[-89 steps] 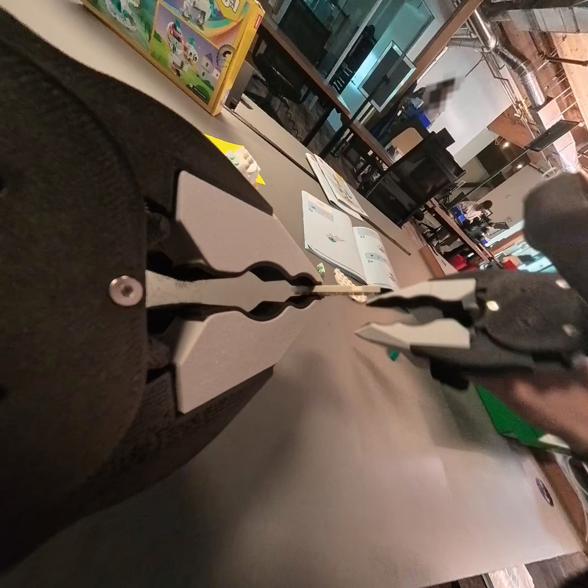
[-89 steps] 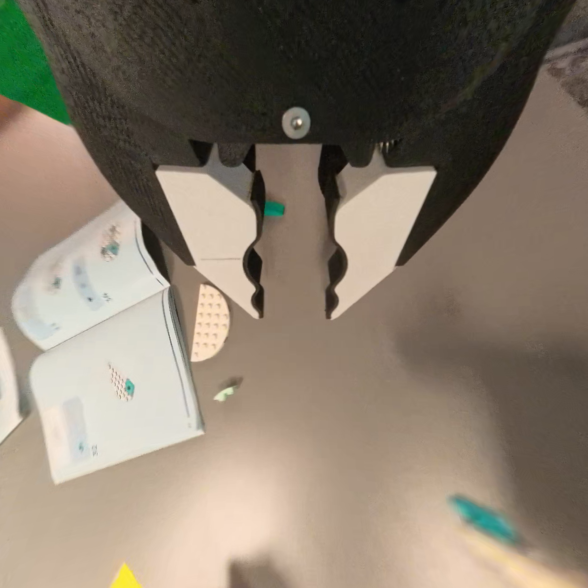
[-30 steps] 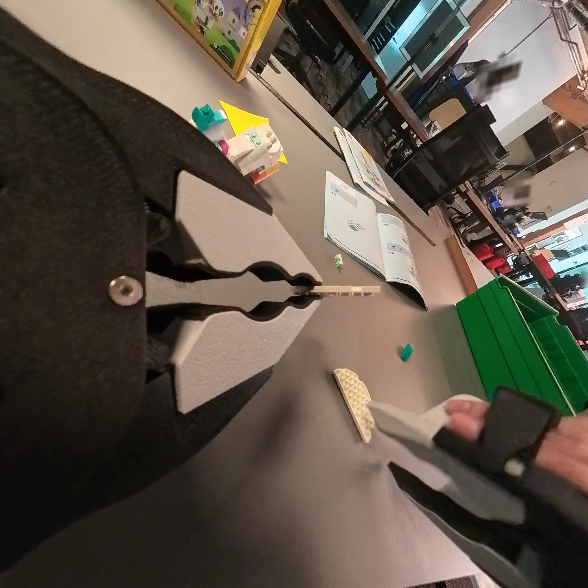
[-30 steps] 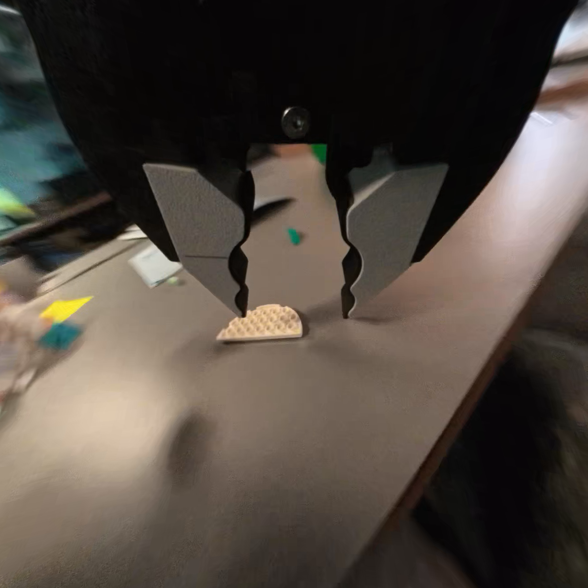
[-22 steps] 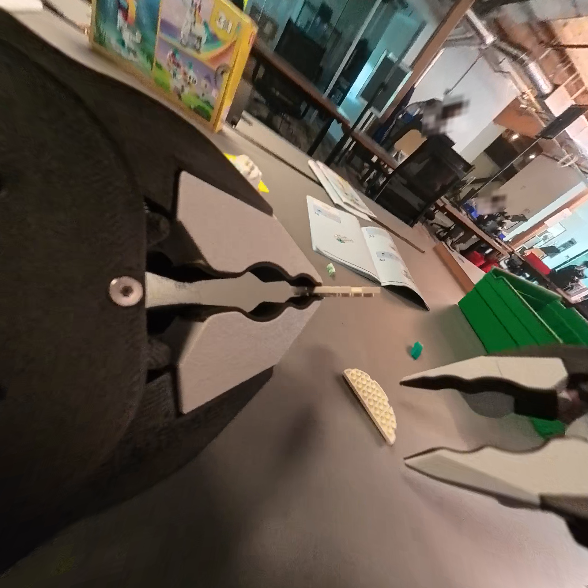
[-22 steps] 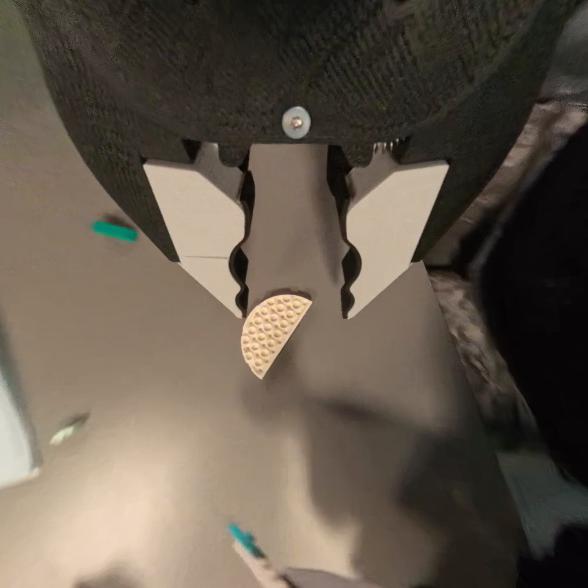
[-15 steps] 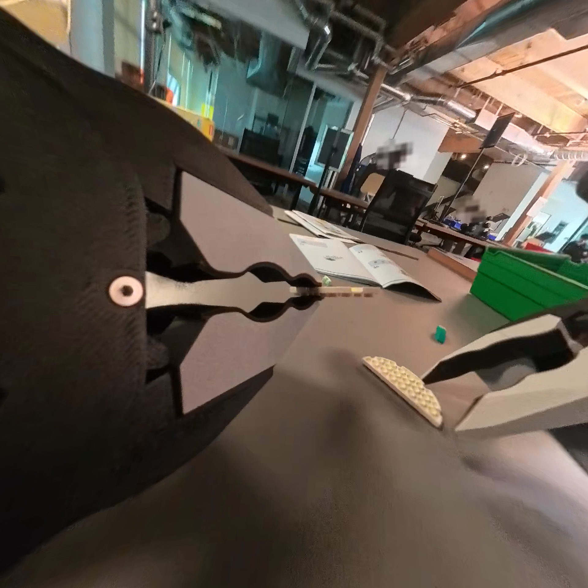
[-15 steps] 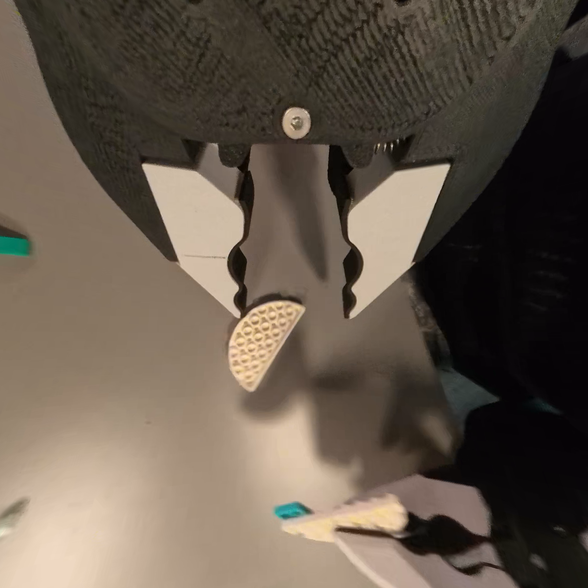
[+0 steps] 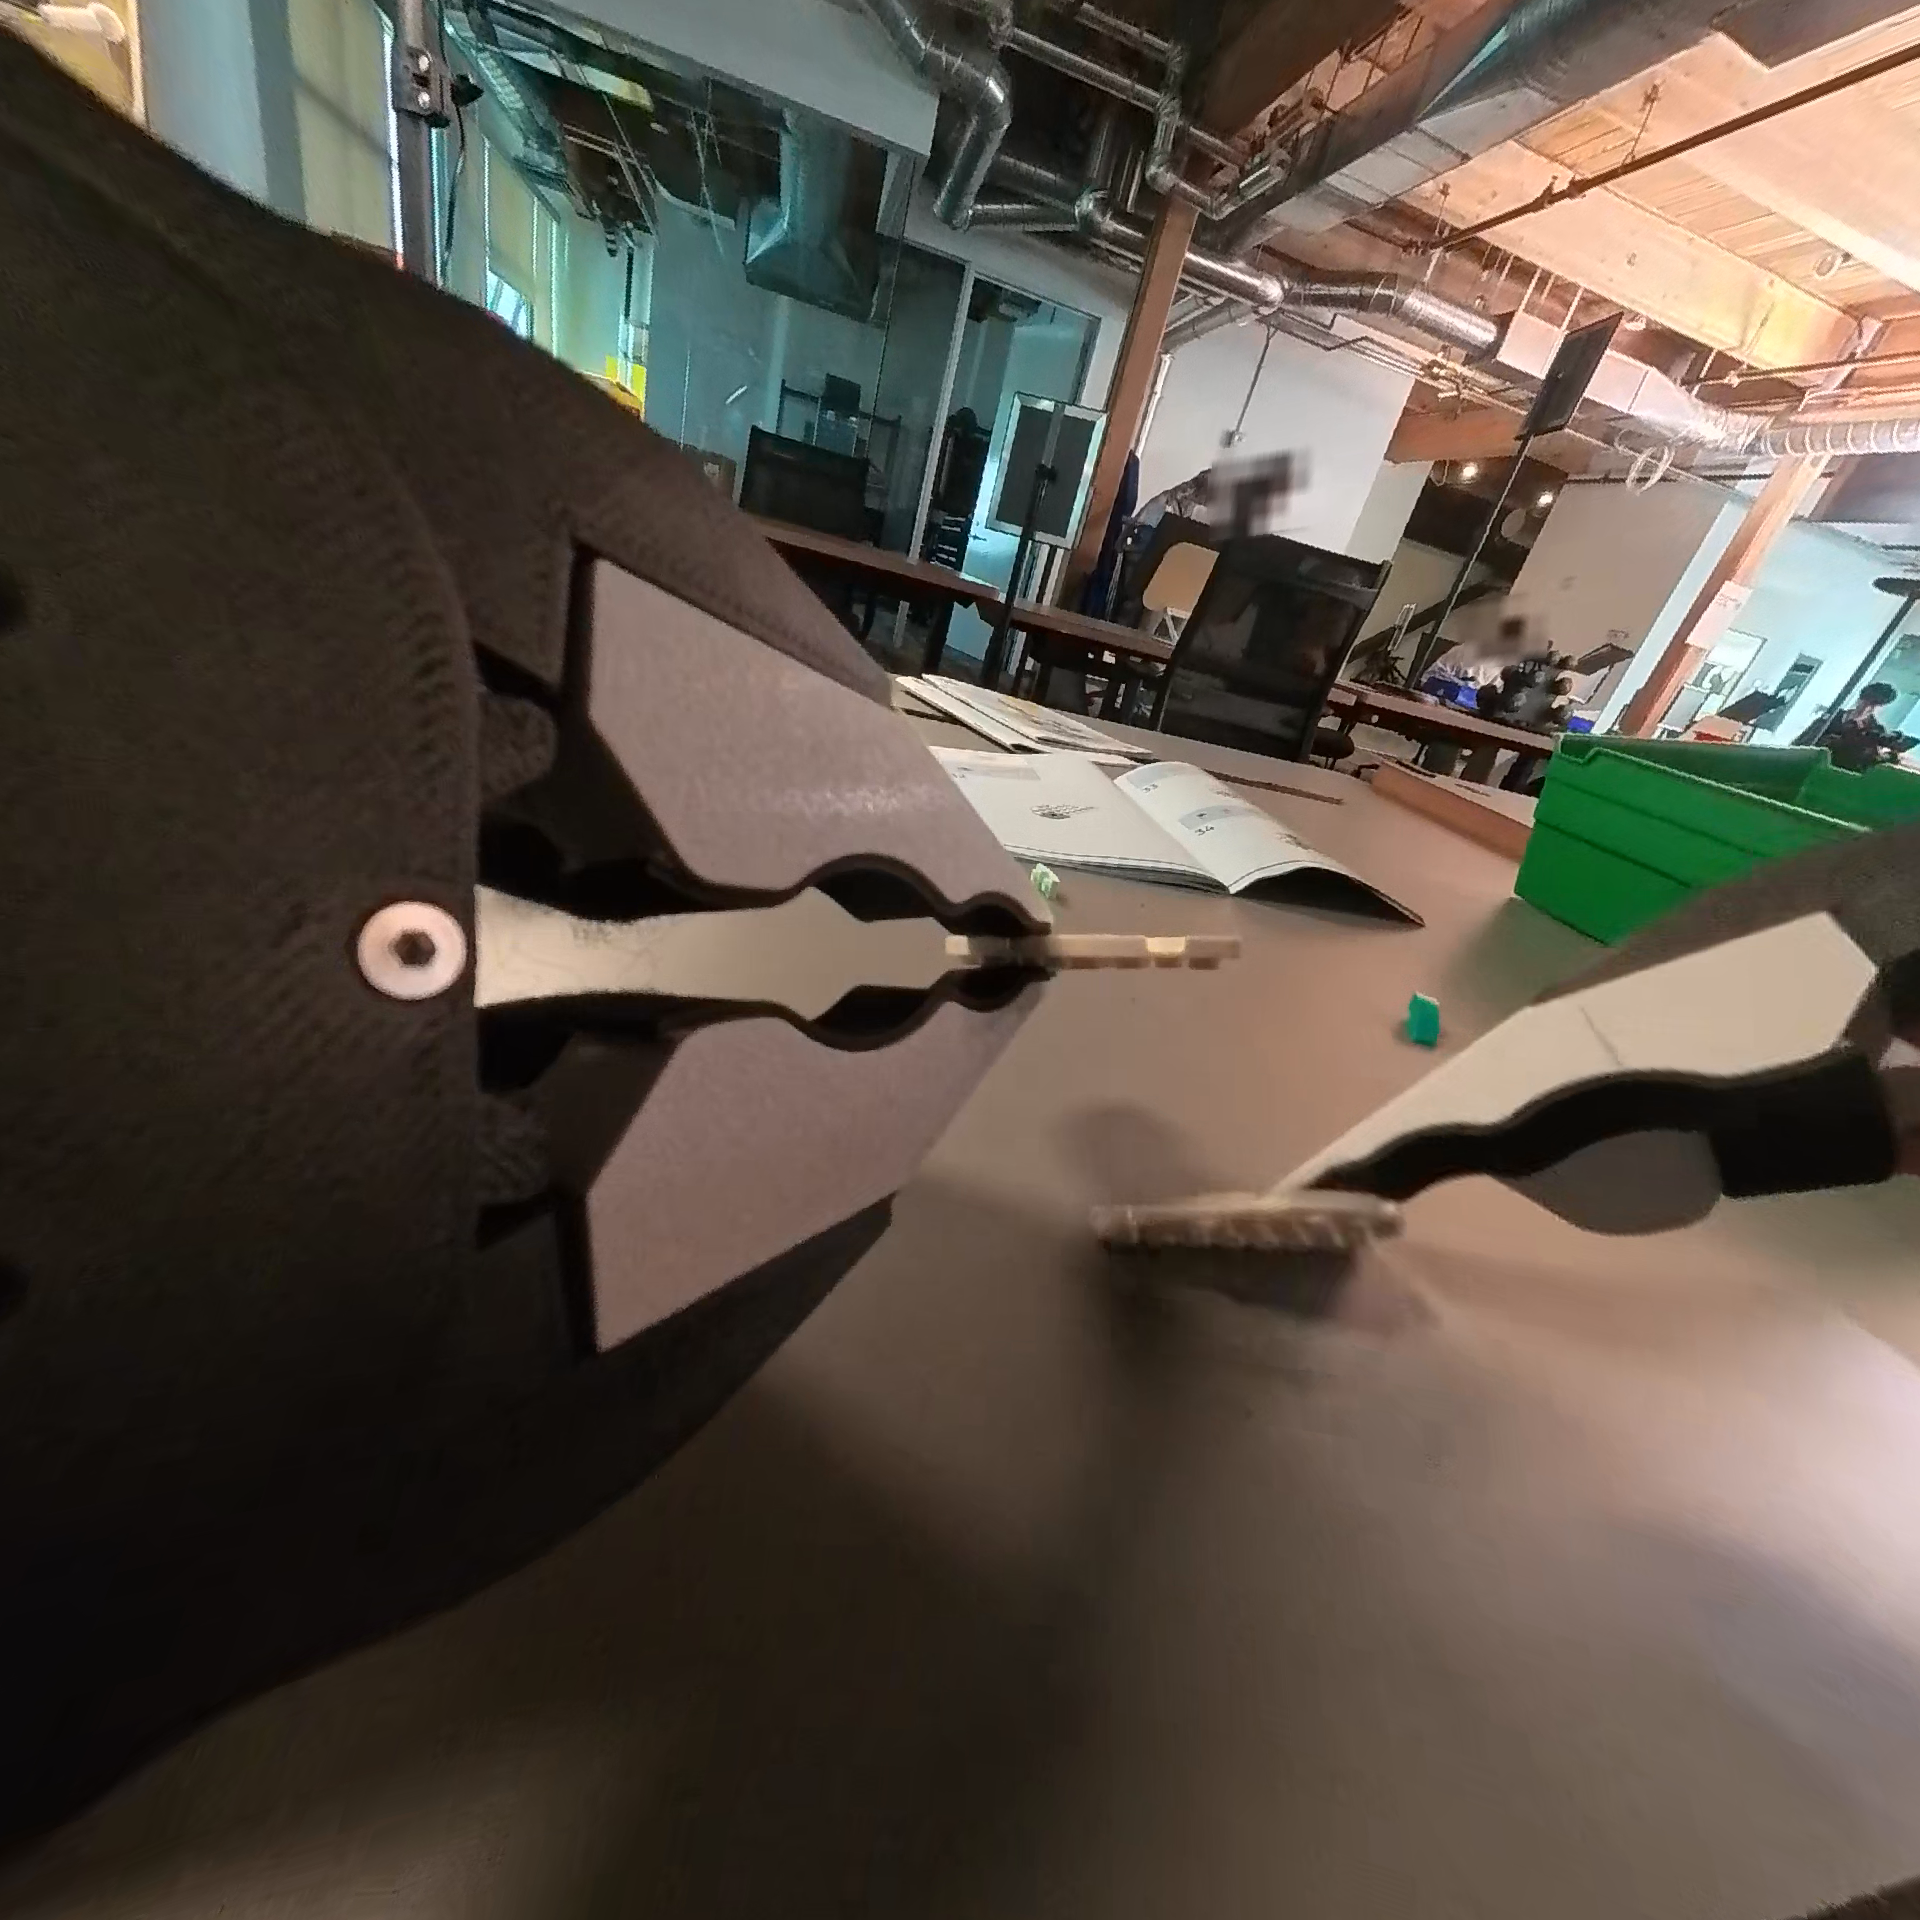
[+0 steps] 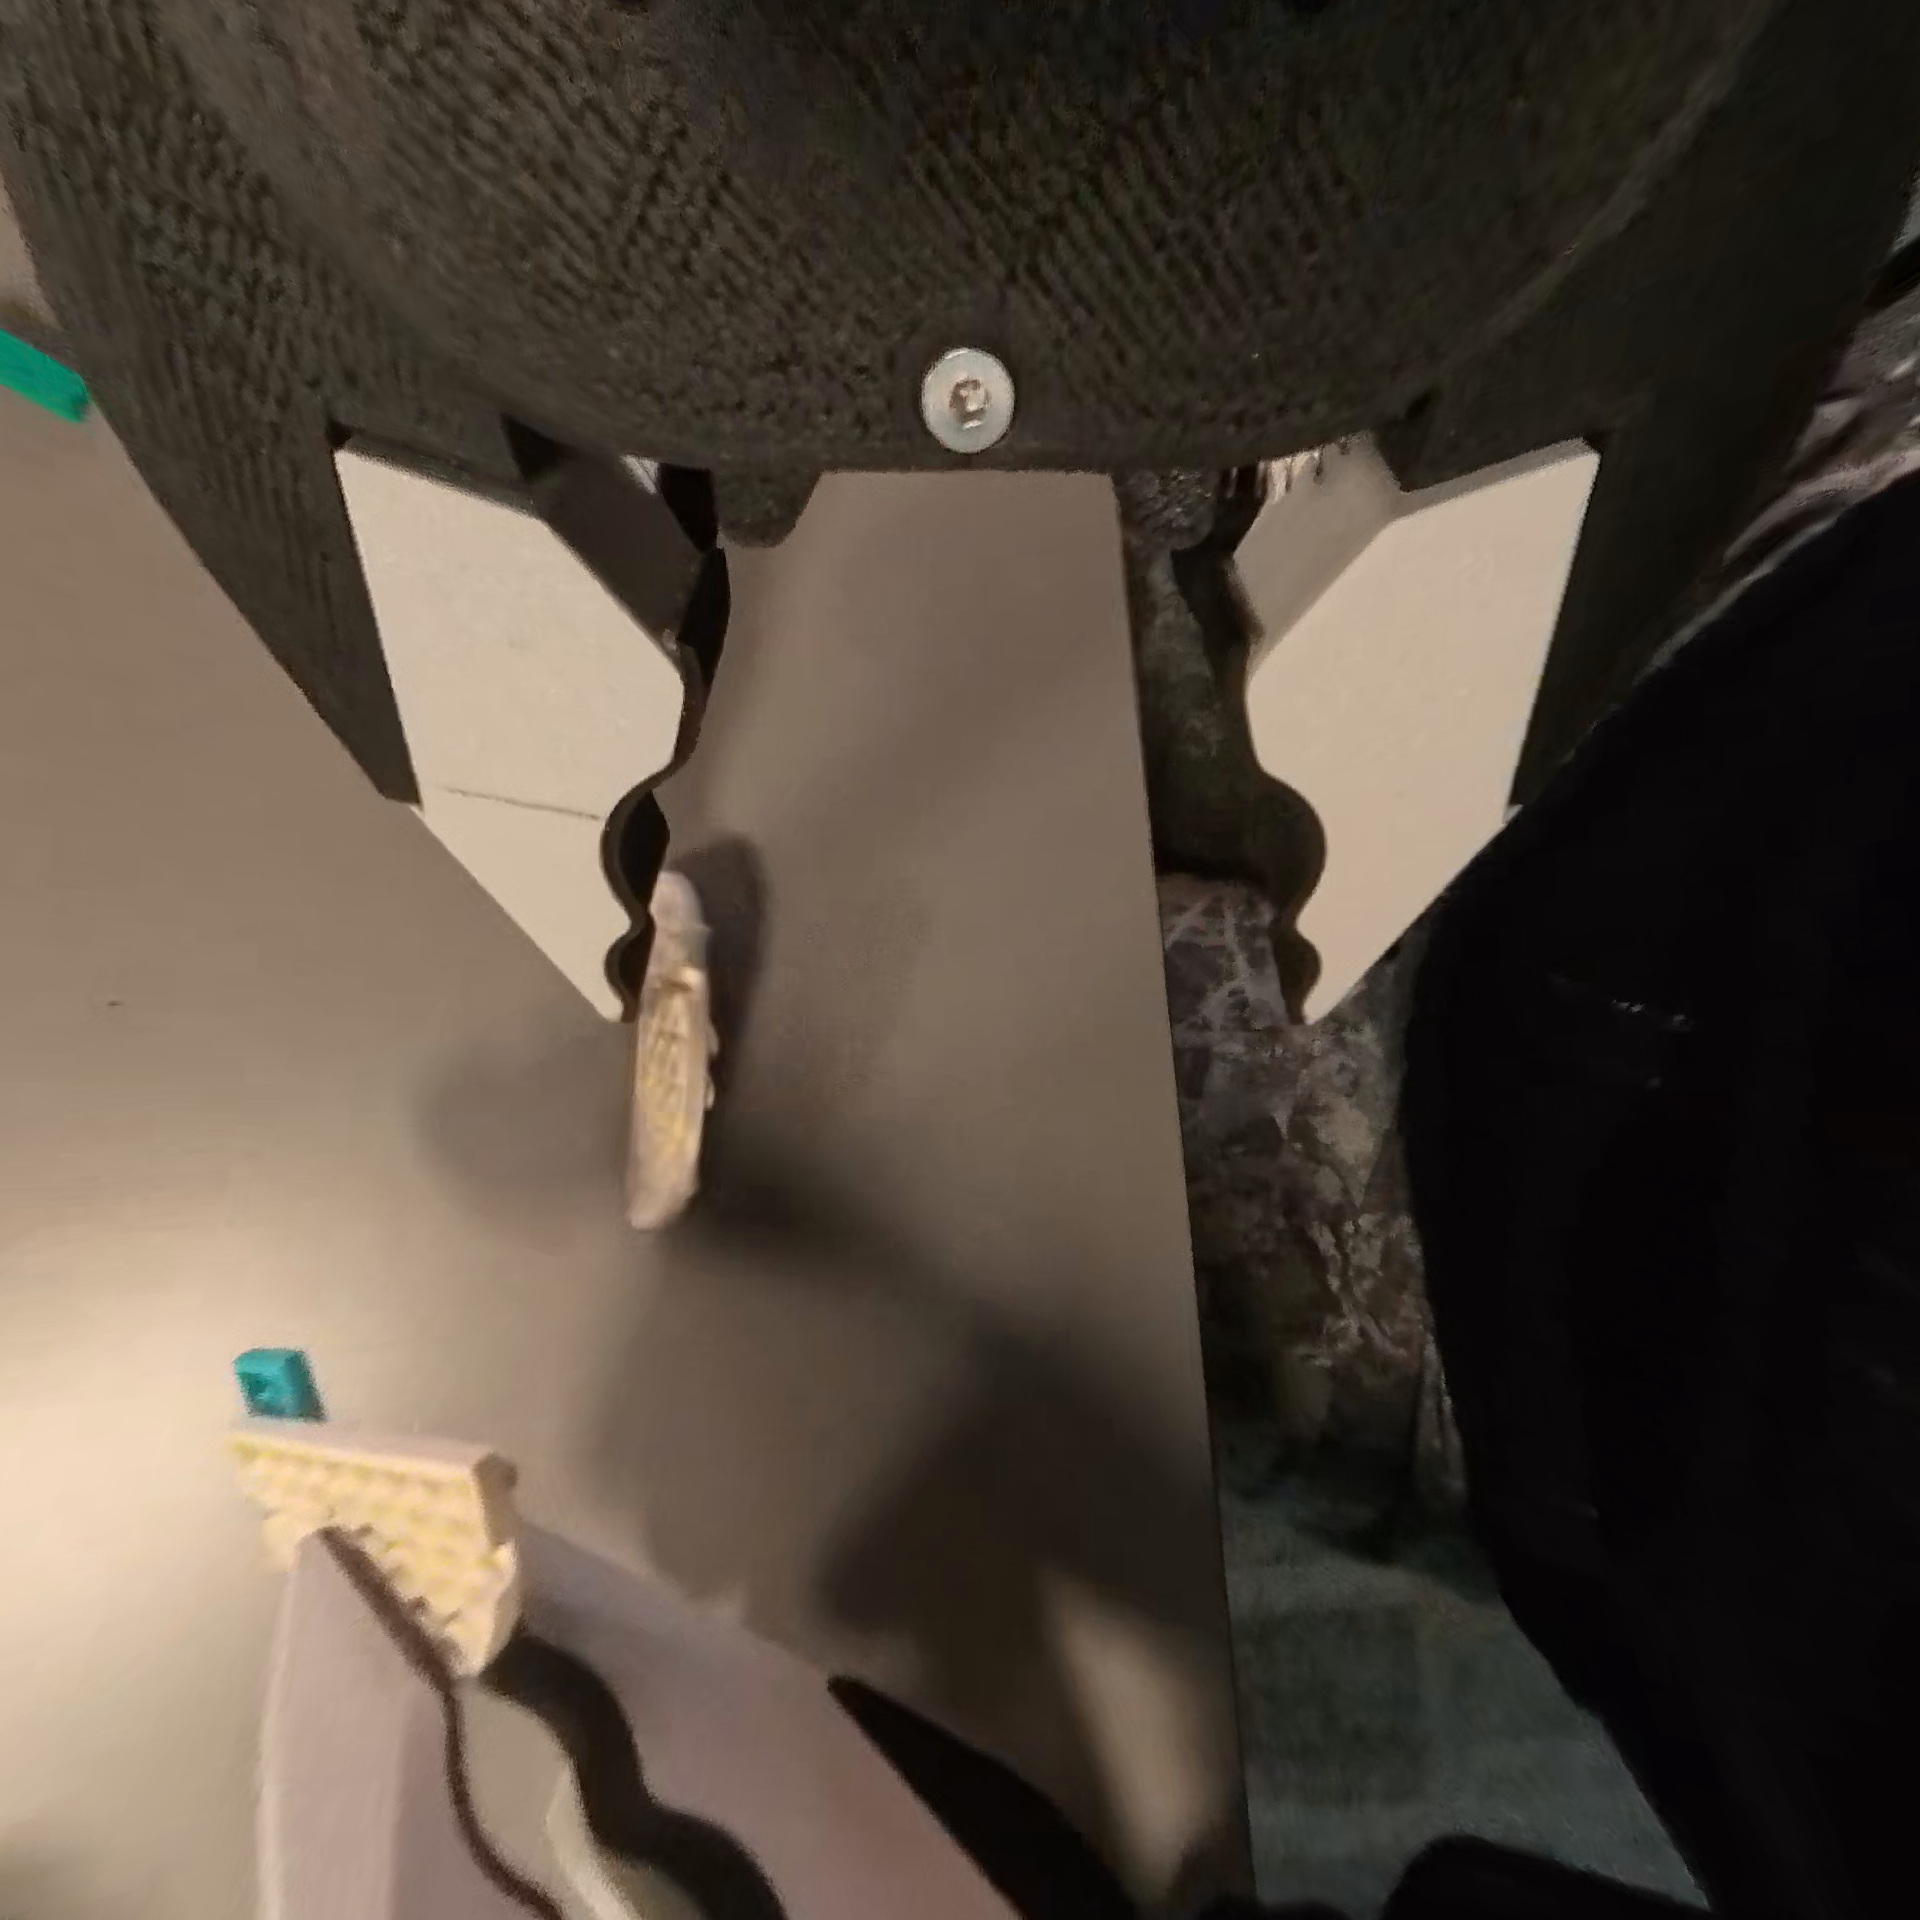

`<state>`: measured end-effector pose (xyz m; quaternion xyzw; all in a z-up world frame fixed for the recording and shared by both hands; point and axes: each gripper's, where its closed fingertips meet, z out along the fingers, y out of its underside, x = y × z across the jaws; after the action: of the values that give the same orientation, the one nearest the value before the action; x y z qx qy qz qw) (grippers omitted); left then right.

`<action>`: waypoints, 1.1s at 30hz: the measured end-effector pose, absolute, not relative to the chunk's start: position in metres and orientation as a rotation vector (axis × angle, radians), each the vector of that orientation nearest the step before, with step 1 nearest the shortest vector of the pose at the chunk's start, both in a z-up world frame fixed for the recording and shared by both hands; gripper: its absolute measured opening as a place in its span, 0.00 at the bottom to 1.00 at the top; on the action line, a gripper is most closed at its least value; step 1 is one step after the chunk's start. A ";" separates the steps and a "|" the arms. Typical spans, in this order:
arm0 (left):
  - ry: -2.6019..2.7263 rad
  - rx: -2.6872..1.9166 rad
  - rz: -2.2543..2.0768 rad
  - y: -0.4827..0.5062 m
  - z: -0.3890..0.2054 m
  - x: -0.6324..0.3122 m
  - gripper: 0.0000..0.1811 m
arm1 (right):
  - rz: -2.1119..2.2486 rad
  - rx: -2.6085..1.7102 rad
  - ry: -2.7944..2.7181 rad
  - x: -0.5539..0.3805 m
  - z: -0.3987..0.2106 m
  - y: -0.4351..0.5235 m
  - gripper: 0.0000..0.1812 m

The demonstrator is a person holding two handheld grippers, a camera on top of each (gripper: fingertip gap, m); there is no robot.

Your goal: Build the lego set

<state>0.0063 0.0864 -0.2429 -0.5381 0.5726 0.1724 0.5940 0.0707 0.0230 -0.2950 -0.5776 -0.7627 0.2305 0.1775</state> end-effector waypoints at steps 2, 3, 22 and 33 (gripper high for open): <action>1.335 -1.252 0.402 0.086 -0.244 0.007 0.02 | 0.650 -1.662 -2.162 0.073 -0.295 0.017 0.67; 1.337 -1.251 0.404 0.086 -0.244 0.007 0.02 | 0.641 -1.667 -2.172 0.077 -0.295 0.013 0.66; 1.342 -1.257 0.403 0.085 -0.246 0.008 0.02 | 0.599 -1.822 -2.102 0.081 -0.288 -0.026 0.63; 1.354 -1.255 0.407 0.085 -0.248 0.010 0.02 | 0.417 -1.922 -1.935 0.108 -0.272 0.001 0.43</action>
<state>0.0095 0.0854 -0.2480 -0.5382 0.5805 0.1747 0.5855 0.1076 0.0007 -0.2721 -0.6839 -0.6886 0.1483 0.1900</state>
